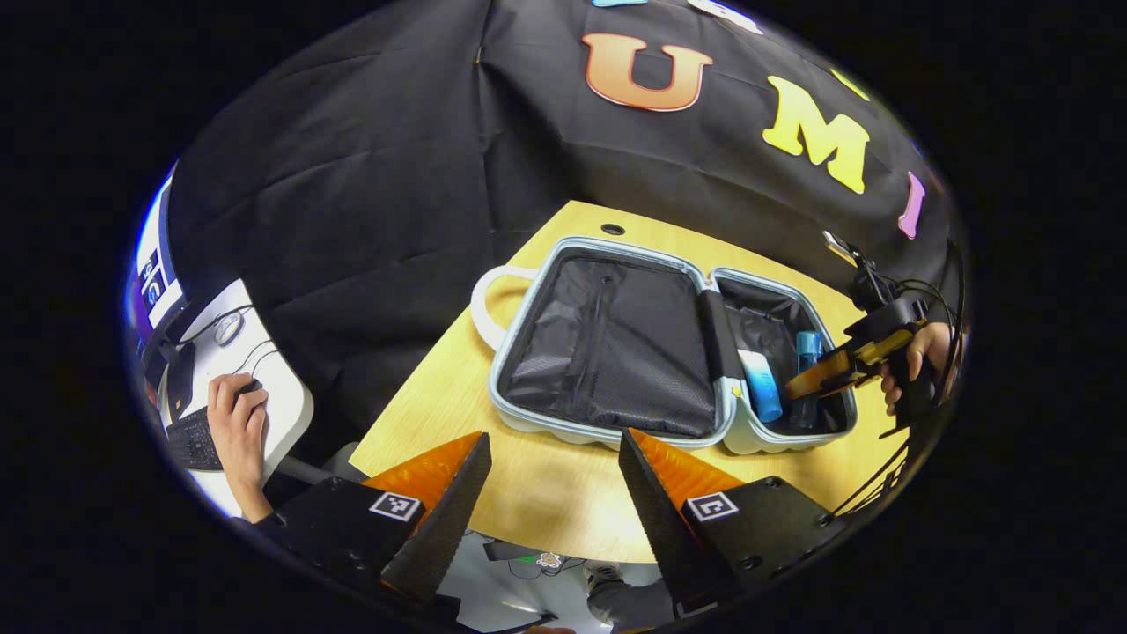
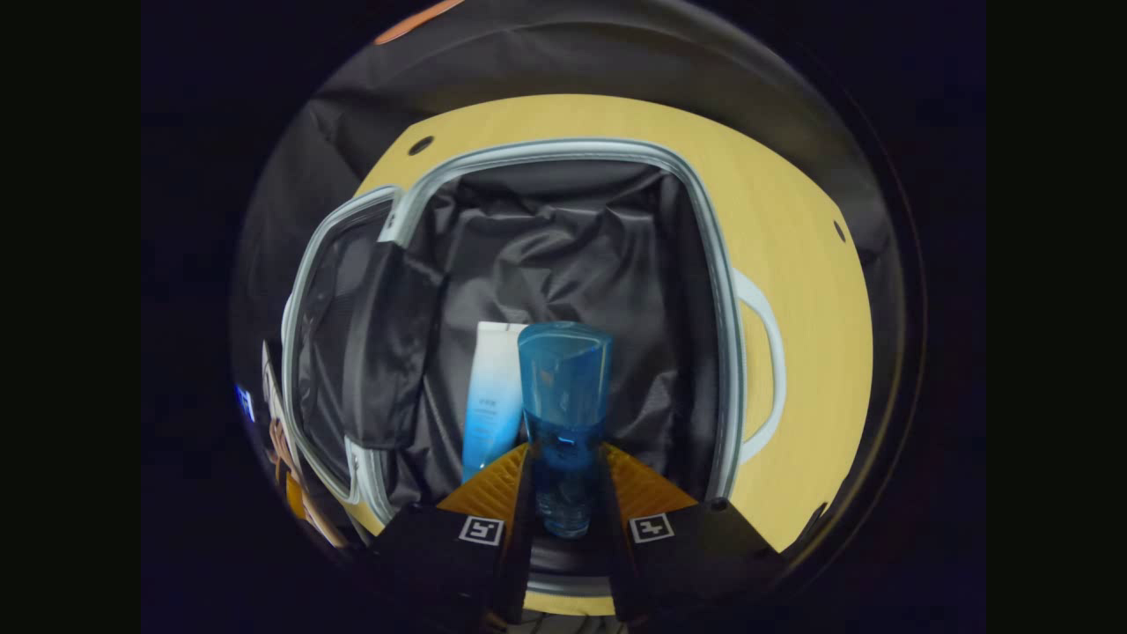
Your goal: First open the suitcase, pack the skin care products into it, and then close the suitcase.
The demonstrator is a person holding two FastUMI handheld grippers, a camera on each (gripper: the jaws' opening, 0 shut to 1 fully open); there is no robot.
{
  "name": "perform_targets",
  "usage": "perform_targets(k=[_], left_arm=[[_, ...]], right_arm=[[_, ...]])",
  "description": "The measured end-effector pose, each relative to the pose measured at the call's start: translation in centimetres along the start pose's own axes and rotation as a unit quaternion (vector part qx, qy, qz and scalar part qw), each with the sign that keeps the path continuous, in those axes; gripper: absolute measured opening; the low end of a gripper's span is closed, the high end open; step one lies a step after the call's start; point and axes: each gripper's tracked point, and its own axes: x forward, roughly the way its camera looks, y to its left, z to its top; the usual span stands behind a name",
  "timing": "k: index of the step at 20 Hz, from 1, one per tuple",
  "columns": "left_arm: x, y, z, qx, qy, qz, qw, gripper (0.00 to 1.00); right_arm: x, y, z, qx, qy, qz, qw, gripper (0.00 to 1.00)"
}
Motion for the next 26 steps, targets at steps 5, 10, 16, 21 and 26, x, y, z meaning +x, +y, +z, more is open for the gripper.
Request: perform_targets(k=[5, 10, 16, 21, 26], left_arm=[[1.0, 1.7, 1.3, -0.018, -0.007, 0.014, 1.0, 0.94], [2.4, 3.0, 3.7, -0.073, -0.018, 0.002, 0.997, 0.95], [6.4, 5.6, 7.0, -0.211, -0.031, -0.04, 0.976, 0.98], [10.5, 7.3, 8.4, -0.358, -0.04, -0.093, 0.928, 0.97], [15.2, 7.2, 6.5, -0.444, -0.005, -0.132, 0.886, 0.96]], right_arm=[[0.7, -0.6, -0.5, 0.034, 0.009, 0.001, 0.999, 0.38], [-1.8, 0.0, 0.3, 0.02, -0.025, 0.021, 0.999, 0.55], [-8.2, -0.4, 1.9, -0.035, -0.122, 0.034, 0.991, 0.72], [-16.9, -1.7, 1.7, -0.067, -0.226, 0.056, 0.97, 0.78], [-23.1, -4.9, -1.4, -0.06, -0.272, 0.054, 0.959, 0.78]])
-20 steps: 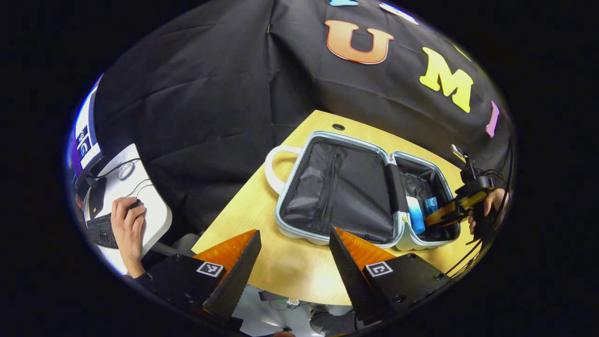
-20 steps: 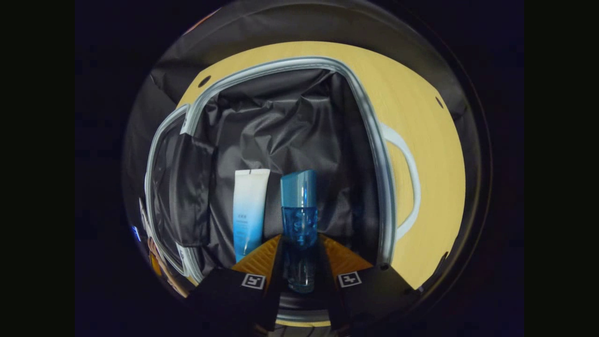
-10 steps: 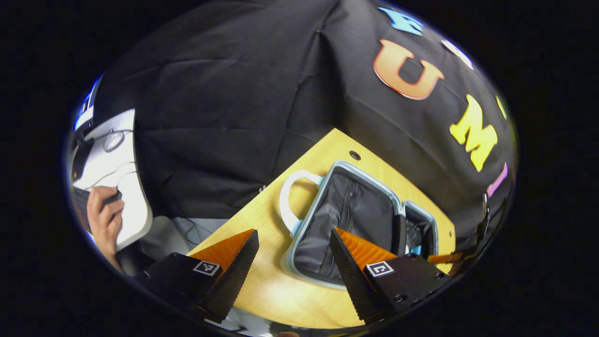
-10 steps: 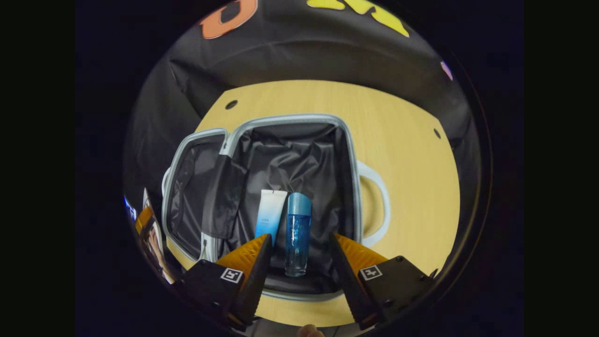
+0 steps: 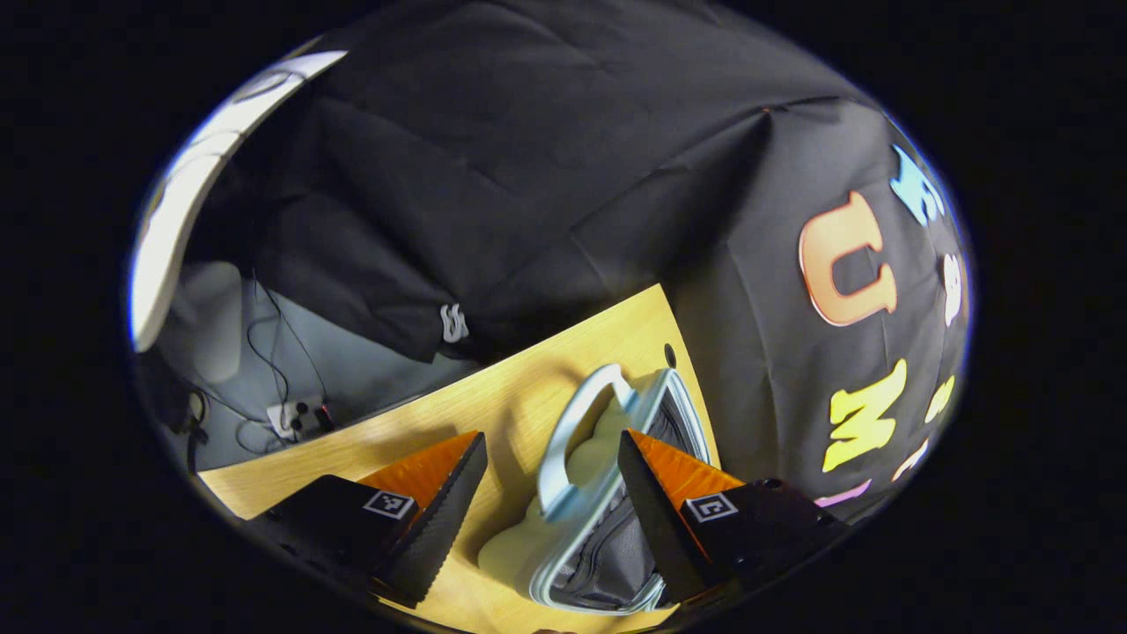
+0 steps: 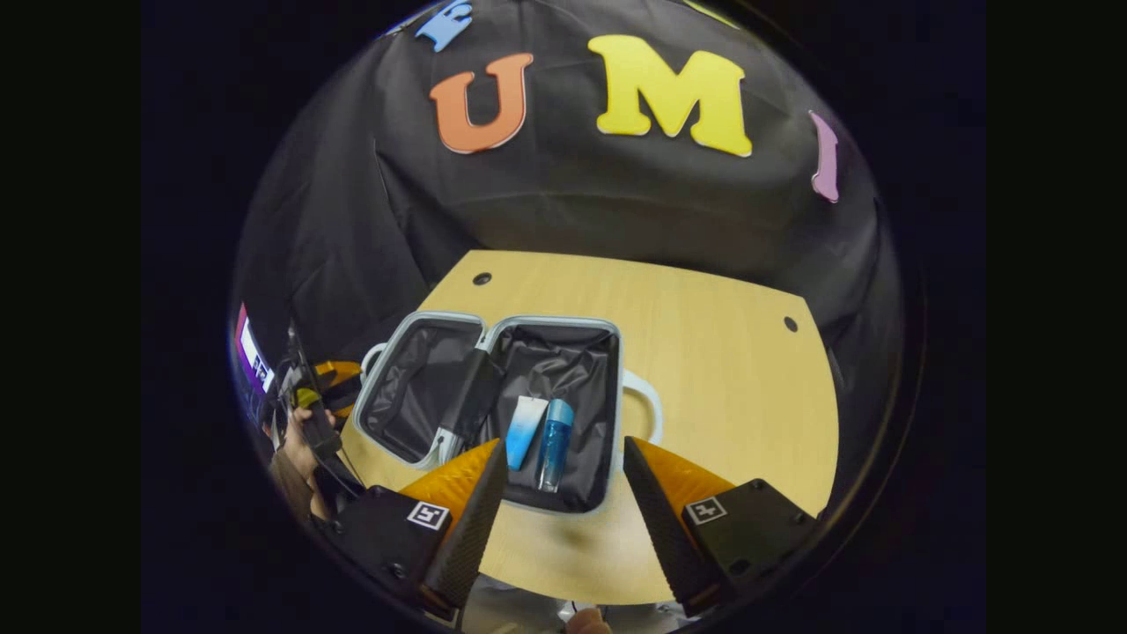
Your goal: First open the suitcase, pack the skin care products into it, and then close the suitcase.
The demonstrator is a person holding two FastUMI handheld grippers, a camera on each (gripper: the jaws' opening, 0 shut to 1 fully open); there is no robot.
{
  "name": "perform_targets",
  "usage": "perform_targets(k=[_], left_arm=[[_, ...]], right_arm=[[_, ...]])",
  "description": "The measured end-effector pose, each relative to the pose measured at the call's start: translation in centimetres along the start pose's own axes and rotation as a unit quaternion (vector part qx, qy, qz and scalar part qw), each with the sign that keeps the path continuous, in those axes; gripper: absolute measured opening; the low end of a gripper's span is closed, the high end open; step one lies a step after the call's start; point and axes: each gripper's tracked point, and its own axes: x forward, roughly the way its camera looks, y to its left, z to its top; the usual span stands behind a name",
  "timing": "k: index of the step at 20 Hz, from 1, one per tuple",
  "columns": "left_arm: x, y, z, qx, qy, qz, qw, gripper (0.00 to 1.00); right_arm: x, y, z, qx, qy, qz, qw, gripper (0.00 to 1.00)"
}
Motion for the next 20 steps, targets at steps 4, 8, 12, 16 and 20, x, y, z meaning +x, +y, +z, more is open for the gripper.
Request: perform_targets(k=[4, 8, 12, 16, 20], left_arm=[[1.6, 0.0, 0.2, -0.032, 0.003, -0.022, 0.999, 0.82], [2.2, -0.4, -0.1, -0.029, 0.002, -0.025, 0.999, 0.47], [1.9, -0.7, -0.2, 0.016, -0.007, -0.013, 1.0, 0.24], [0.9, -2.0, 0.2, 0.066, -0.02, 0.012, 0.998, 0.23], [-2.0, -6.4, 1.5, 0.119, -0.058, 0.016, 0.991, 0.11]], right_arm=[[-4.3, -2.6, 0.6, -0.025, -0.047, -0.031, 0.998, 0.78], [-6.2, -3.3, 0.2, -0.01, -0.054, -0.039, 0.998, 0.78], [-8.0, -4.5, 1.6, -0.004, -0.09, -0.06, 0.994, 0.78], [-10.2, -5.1, 2.9, -0.025, -0.131, -0.076, 0.988, 0.78], [-11.8, -5.2, 3.1, -0.044, -0.158, -0.068, 0.984, 0.77]])
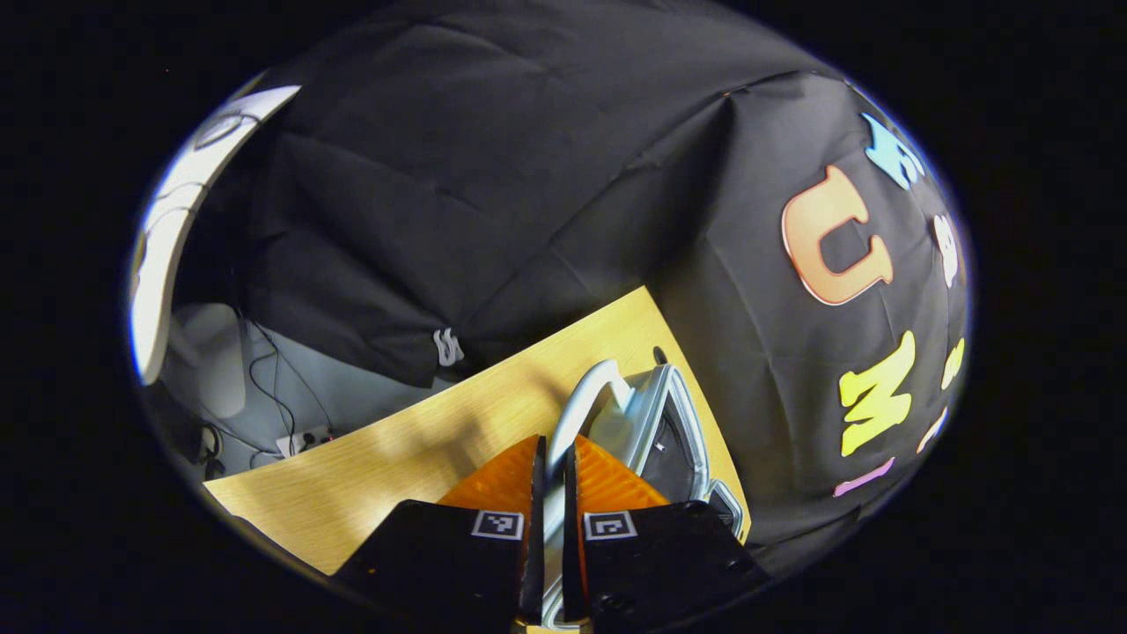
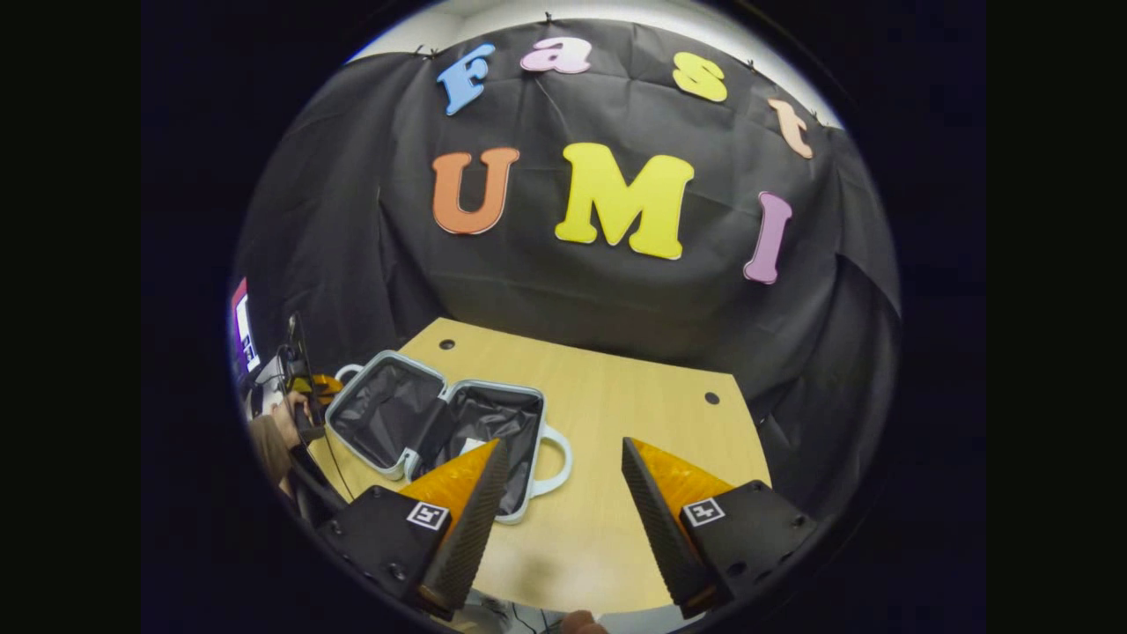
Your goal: First open the suitcase, pack the skin care products into it, and then close the suitcase.
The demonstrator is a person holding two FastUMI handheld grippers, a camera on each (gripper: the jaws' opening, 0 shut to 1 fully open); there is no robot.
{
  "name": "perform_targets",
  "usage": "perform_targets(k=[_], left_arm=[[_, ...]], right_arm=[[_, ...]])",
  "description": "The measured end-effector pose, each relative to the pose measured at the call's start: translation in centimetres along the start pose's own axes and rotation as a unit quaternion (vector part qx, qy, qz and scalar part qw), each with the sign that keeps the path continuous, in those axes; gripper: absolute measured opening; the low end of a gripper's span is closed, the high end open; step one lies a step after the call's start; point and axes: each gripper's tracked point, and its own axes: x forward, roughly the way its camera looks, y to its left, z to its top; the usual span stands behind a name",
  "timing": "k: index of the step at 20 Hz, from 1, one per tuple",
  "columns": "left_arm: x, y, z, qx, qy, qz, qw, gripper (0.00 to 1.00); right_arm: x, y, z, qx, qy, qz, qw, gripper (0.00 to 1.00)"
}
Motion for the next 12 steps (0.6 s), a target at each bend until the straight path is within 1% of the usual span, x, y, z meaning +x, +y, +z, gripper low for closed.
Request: perform_targets(k=[1, 2, 4, 7, 10, 12], left_arm=[[-0.8, -1.4, 0.4, 0.022, -0.007, 0.0, 1.0, 0.11], [-1.5, -2.7, 0.8, 0.054, -0.017, 0.006, 0.998, 0.11], [-3.2, -6.0, 1.5, 0.119, -0.04, 0.017, 0.992, 0.11], [-5.4, -11.1, 1.5, 0.19, -0.074, 0.03, 0.979, 0.11], [-7.2, -15.4, 0.1, 0.235, -0.1, 0.041, 0.966, 0.11], [-8.4, -18.1, -1.0, 0.277, -0.117, 0.047, 0.952, 0.11]], right_arm=[[-0.4, -0.5, 0.4, 0.002, -0.011, -0.001, 1.0, 0.78], [-0.9, -1.4, 1.0, 0.006, -0.025, -0.006, 1.0, 0.77], [-1.8, -3.0, 2.3, 0.023, -0.055, -0.013, 0.998, 0.77], [-3.1, -6.8, 3.7, 0.049, -0.092, -0.031, 0.994, 0.77], [-4.1, -11.2, 3.9, 0.056, -0.11, -0.059, 0.991, 0.78], [-4.8, -13.1, 4.0, 0.065, -0.124, -0.062, 0.988, 0.78]])
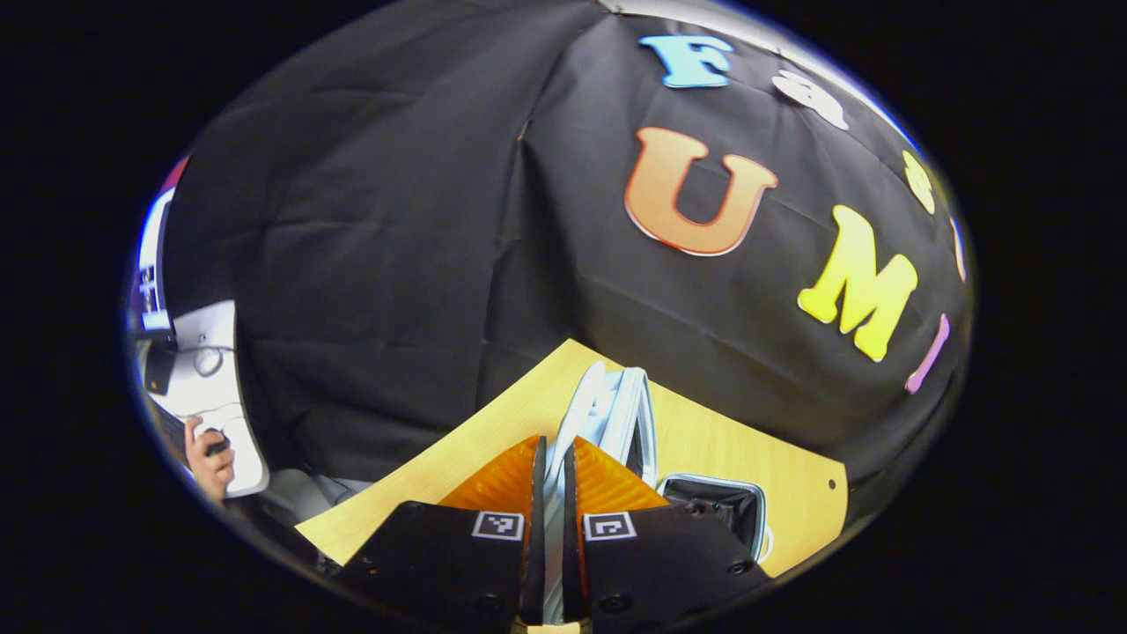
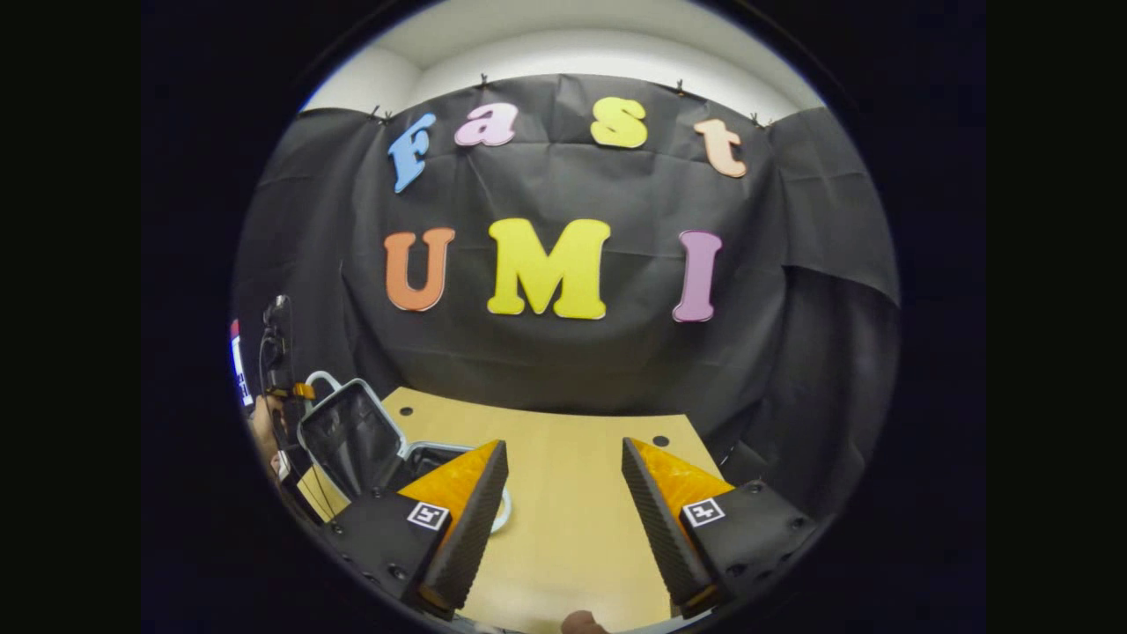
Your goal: First open the suitcase, pack the skin care products into it, and then close the suitcase.
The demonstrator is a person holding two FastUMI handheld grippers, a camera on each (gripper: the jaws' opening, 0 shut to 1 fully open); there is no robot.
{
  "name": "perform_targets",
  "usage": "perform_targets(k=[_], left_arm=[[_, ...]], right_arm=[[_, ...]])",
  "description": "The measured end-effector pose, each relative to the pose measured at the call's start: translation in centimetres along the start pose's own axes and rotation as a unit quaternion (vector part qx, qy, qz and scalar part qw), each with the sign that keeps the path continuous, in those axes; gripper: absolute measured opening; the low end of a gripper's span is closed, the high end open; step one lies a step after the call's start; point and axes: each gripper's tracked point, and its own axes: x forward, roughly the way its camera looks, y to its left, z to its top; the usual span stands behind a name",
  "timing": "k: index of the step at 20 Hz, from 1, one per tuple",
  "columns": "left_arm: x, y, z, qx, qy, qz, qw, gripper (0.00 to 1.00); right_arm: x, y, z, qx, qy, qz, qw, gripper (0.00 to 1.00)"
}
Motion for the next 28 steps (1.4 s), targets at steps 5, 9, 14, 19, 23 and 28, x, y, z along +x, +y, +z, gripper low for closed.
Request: perform_targets(k=[5, 9, 14, 19, 23, 28], left_arm=[[-2.7, -8.3, 0.5, 0.115, -0.047, 0.014, 0.992, 0.11], [-4.3, -13.7, -1.0, 0.2, -0.079, 0.039, 0.976, 0.11], [-5.2, -20.8, -4.7, 0.299, -0.102, 0.031, 0.948, 0.11], [-4.1, -27.0, -11.5, 0.383, -0.095, -0.002, 0.919, 0.1], [-1.7, -31.0, -18.1, 0.443, -0.066, -0.028, 0.894, 0.1], [0.3, -32.2, -24.0, 0.497, -0.032, -0.047, 0.866, 0.1]], right_arm=[[-0.9, -4.3, -0.1, -0.029, -0.02, 0.0, 0.999, 0.76], [-0.7, -7.0, -1.0, -0.036, -0.012, 0.009, 0.999, 0.78], [-0.1, -10.9, -1.7, -0.033, 0.002, 0.005, 0.999, 0.77], [0.4, -13.6, -2.9, -0.037, 0.018, 0.0, 0.999, 0.78], [1.1, -15.4, -3.7, -0.038, 0.027, -0.011, 0.999, 0.78], [1.5, -16.6, -5.1, -0.044, 0.042, -0.021, 0.998, 0.77]])
